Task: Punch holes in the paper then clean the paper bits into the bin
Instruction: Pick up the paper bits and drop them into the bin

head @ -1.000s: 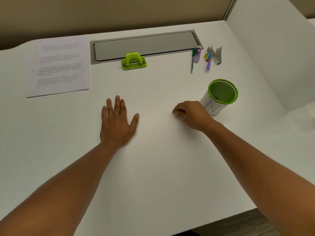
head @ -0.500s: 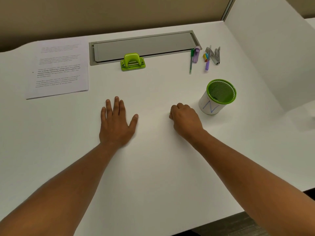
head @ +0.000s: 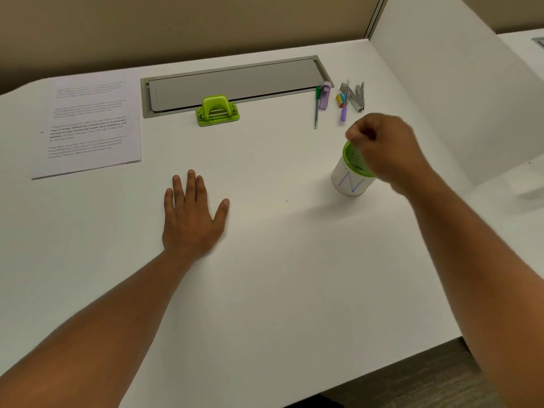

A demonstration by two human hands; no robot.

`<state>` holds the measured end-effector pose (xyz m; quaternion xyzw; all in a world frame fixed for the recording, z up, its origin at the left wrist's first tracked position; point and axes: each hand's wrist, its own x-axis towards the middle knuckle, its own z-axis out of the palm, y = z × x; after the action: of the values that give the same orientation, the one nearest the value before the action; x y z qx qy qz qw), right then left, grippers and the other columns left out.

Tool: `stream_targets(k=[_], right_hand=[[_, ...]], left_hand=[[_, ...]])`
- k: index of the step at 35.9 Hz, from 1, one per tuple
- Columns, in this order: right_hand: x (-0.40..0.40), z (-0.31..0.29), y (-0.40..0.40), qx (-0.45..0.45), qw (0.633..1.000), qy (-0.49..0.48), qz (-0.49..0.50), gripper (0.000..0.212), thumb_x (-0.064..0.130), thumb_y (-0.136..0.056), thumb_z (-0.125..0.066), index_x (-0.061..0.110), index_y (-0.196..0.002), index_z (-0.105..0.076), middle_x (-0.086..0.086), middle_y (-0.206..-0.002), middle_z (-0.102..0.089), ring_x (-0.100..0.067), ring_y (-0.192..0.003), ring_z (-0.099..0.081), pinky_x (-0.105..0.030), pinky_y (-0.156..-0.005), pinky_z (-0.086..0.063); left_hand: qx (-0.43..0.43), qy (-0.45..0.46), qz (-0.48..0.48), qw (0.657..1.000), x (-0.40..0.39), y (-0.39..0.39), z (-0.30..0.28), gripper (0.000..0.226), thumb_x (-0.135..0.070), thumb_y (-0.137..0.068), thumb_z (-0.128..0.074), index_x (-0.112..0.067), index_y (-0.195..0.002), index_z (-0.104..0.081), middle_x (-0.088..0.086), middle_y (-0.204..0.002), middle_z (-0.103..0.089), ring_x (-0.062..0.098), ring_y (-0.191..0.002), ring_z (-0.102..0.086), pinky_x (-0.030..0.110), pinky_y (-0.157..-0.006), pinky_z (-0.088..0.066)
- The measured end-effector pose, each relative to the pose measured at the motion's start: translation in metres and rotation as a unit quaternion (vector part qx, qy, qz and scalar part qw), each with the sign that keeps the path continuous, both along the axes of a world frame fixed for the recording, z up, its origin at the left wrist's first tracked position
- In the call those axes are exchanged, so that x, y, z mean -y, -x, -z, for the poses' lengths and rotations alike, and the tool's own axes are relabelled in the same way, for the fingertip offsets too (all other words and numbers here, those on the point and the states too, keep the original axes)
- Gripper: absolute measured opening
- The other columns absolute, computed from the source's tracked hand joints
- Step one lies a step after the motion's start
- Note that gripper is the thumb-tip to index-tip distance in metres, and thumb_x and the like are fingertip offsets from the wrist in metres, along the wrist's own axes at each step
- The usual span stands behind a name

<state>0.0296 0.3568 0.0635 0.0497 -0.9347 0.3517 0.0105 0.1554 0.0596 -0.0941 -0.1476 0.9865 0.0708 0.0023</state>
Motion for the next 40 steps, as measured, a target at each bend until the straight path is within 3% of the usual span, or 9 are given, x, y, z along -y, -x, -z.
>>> stream_targets(k=[3,10,17,22,25,30,34,37,40], right_hand=[[-0.019,-0.003,0.007,-0.006,1.0,-0.002,0.026,0.014,0.026,-0.091,-0.06,0.015,-0.091,-0.068,0.003,-0.083,-0.061,-0.014,-0.078,-0.054,-0.021,-0.06,-0.039],[-0.04,0.013,0.01,-0.016,0.992,-0.127,-0.014,0.01,0.013,-0.086,-0.061,0.015,-0.093,-0.067,0.002,-0.083,-0.061,-0.017,-0.08,-0.055,-0.026,-0.067,-0.04],[-0.041,0.014,0.01,-0.083,0.988,-0.128,0.005,0.011,0.016,-0.083,-0.058,0.019,-0.091,-0.066,0.003,-0.082,-0.063,-0.017,-0.077,-0.057,-0.027,-0.067,-0.043],[-0.04,0.018,0.011,-0.064,0.978,-0.197,-0.022,0.021,0.014,-0.083,-0.056,0.017,-0.099,-0.07,-0.005,-0.095,-0.069,-0.026,-0.085,-0.061,-0.036,-0.072,-0.051],[-0.039,0.017,0.011,-0.091,0.979,-0.182,-0.002,0.024,0.016,-0.085,-0.054,0.017,-0.103,-0.069,-0.005,-0.096,-0.07,-0.024,-0.085,-0.06,-0.03,-0.069,-0.046],[-0.026,0.015,0.008,-0.049,0.973,-0.222,-0.034,0.036,0.025,-0.088,-0.058,0.021,-0.123,-0.061,-0.008,-0.117,-0.061,-0.029,-0.105,-0.056,-0.032,-0.077,-0.041],[-0.002,0.023,-0.005,-0.12,0.977,-0.169,-0.045,0.023,0.026,-0.089,-0.056,0.018,-0.107,-0.069,-0.007,-0.102,-0.066,-0.029,-0.094,-0.06,-0.034,-0.078,-0.044],[0.037,0.065,-0.031,-0.033,0.975,-0.159,-0.149,0.017,0.023,-0.091,-0.056,0.016,-0.099,-0.07,-0.005,-0.092,-0.067,-0.026,-0.087,-0.062,-0.032,-0.072,-0.045],[0.054,0.098,-0.046,0.013,0.97,-0.172,-0.17,0.018,0.022,-0.093,-0.054,0.014,-0.098,-0.069,-0.004,-0.091,-0.066,-0.023,-0.084,-0.06,-0.029,-0.066,-0.04]], left_hand=[[0.001,0.014,0.0,1.0,0.0,0.0,0.002,0.083,-0.066,-0.096,-0.013,-0.009,-0.157,-0.014,0.006,-0.166,-0.004,0.03,-0.153,0.001,0.047,-0.124,-0.004],[-0.002,0.02,0.002,1.0,0.0,0.0,0.002,0.084,-0.066,-0.095,-0.013,-0.007,-0.156,-0.017,0.008,-0.166,-0.009,0.032,-0.152,-0.003,0.048,-0.123,-0.007],[0.004,0.016,-0.001,1.0,0.001,0.001,0.001,0.084,-0.066,-0.095,-0.012,-0.009,-0.157,-0.013,0.006,-0.166,-0.004,0.03,-0.153,0.002,0.047,-0.124,-0.004],[0.003,0.017,0.002,1.0,0.0,0.001,0.001,0.084,-0.066,-0.095,-0.013,-0.008,-0.156,-0.014,0.007,-0.166,-0.005,0.031,-0.153,0.001,0.047,-0.124,-0.005],[0.004,0.012,0.002,1.0,0.0,0.001,0.001,0.084,-0.066,-0.095,-0.013,-0.008,-0.157,-0.014,0.007,-0.166,-0.005,0.031,-0.153,0.001,0.047,-0.124,-0.005],[0.001,0.006,0.0,1.0,0.0,0.001,0.0,0.083,-0.065,-0.096,-0.015,-0.009,-0.157,-0.014,0.007,-0.166,-0.004,0.03,-0.153,0.002,0.047,-0.124,-0.003],[0.003,0.007,0.001,1.0,0.001,0.0,-0.002,0.082,-0.064,-0.097,-0.017,-0.009,-0.157,-0.013,0.006,-0.166,-0.004,0.03,-0.153,0.003,0.047,-0.124,-0.003],[0.005,0.006,-0.003,1.0,0.001,0.0,-0.002,0.082,-0.065,-0.097,-0.016,-0.01,-0.157,-0.011,0.005,-0.167,-0.001,0.029,-0.153,0.005,0.046,-0.124,-0.001],[0.007,0.006,-0.002,1.0,0.0,0.0,-0.001,0.082,-0.065,-0.096,-0.015,-0.01,-0.157,-0.011,0.005,-0.167,-0.001,0.028,-0.153,0.005,0.046,-0.124,-0.002]])
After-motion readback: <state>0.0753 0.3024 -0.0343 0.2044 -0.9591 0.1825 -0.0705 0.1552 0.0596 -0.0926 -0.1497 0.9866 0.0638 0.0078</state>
